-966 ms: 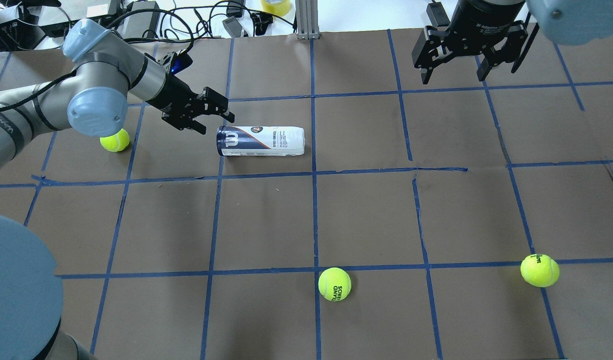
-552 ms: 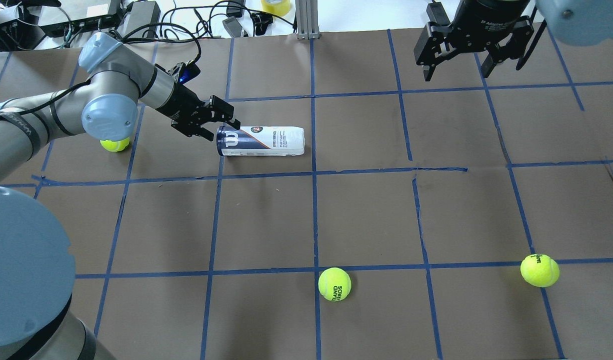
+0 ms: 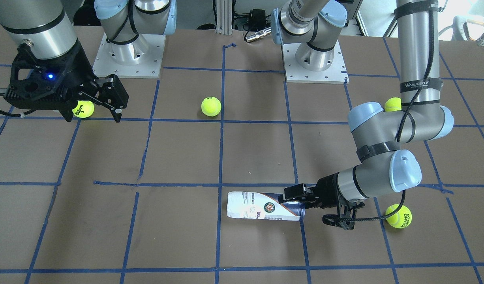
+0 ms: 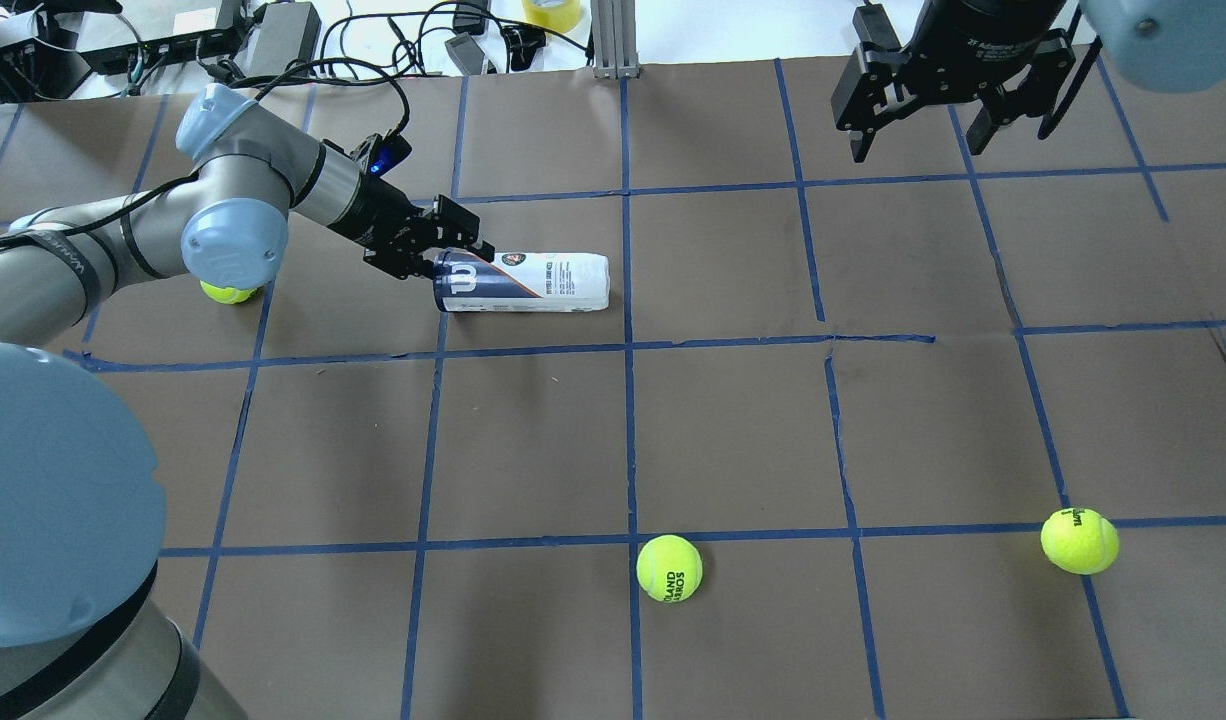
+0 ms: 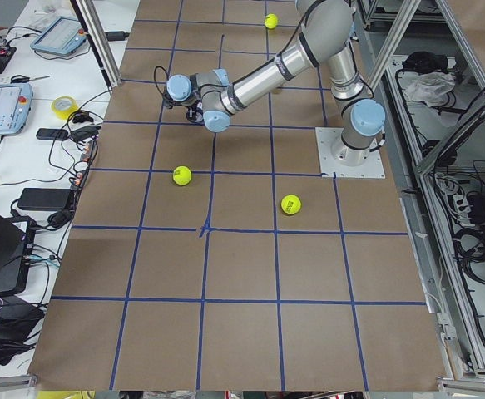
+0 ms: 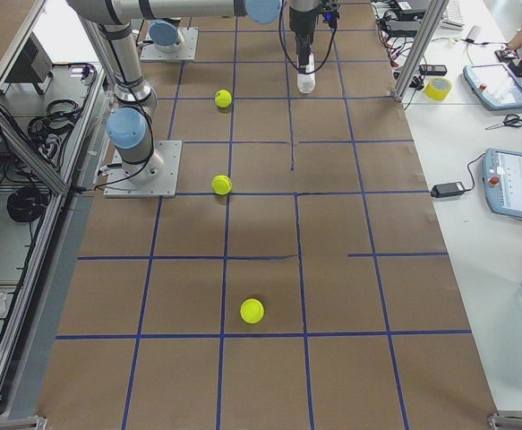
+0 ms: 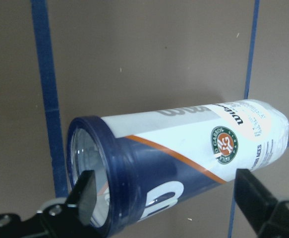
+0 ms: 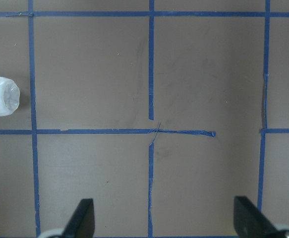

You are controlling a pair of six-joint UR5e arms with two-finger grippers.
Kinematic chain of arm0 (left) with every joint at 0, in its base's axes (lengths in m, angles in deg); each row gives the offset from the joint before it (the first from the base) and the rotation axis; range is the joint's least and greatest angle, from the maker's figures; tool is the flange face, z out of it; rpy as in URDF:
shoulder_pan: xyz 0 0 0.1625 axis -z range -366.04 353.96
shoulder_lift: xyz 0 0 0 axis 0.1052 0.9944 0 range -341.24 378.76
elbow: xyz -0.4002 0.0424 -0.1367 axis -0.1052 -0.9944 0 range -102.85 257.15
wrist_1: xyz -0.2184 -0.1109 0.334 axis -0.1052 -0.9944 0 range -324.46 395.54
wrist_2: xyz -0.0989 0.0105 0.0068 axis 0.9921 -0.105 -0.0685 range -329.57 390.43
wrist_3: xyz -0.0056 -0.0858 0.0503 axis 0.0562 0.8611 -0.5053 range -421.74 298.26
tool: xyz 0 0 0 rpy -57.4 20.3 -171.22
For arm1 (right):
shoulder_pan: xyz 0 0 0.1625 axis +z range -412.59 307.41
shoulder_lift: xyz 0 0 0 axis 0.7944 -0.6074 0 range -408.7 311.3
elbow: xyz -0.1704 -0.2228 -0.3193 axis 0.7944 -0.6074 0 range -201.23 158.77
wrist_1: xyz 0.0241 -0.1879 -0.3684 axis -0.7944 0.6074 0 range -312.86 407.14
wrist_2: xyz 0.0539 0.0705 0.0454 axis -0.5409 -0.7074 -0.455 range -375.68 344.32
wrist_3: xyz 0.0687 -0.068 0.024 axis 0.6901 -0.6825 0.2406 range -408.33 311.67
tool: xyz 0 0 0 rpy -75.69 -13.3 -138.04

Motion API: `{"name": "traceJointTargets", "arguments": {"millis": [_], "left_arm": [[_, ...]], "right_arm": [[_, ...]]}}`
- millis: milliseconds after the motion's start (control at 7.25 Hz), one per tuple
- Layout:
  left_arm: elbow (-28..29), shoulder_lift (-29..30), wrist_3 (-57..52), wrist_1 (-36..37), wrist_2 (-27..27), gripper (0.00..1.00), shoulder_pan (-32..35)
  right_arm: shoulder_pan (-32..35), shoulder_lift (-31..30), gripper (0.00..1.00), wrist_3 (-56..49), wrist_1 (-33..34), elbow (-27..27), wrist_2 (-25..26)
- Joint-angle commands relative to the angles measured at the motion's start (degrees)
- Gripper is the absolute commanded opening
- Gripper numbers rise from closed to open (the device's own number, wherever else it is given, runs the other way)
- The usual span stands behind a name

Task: Lift up tennis ball bucket
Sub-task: 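Grasp the navy end of the lying can with the left gripper, then lift and rotate the can upright with the left gripper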

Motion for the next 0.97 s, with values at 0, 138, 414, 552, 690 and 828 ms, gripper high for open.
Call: {"name": "traceJointTargets", "arguments": {"millis": [0, 138, 414, 552, 690, 828], "left_arm": [[0.57, 0.44, 3.38, 0.06, 0.60, 0.08, 0.00], [1.97, 0.36, 6.54, -0.03, 0.07, 0.00, 0.00], [7.49, -0.86, 11.29, -1.17, -5.86, 0.00, 0.09], [10.39, -2.18, 12.80, -3.44, -6.69, 0.00, 0.35], [13.64, -2.98, 14.20, -5.03, -11.22, 0.00, 0.79], [16.89, -3.77, 15.70, -6.43, -14.92, 0.00, 2.10]], "right_arm": [[0.00, -0.08, 1.00, -0.15, -0.39, 0.00, 0.05], [0.00, -0.08, 1.00, -0.23, -0.48, 0.00, 0.05], [0.00, -0.08, 1.00, -0.32, -0.48, 0.26, 0.05], [-0.09, -0.43, 1.00, -0.41, -0.39, 0.87, -0.04], [-0.09, -0.87, 1.00, -0.50, -0.39, 1.49, -0.04], [-0.18, -0.87, 1.00, -0.50, -0.39, 1.49, -0.04]]}}
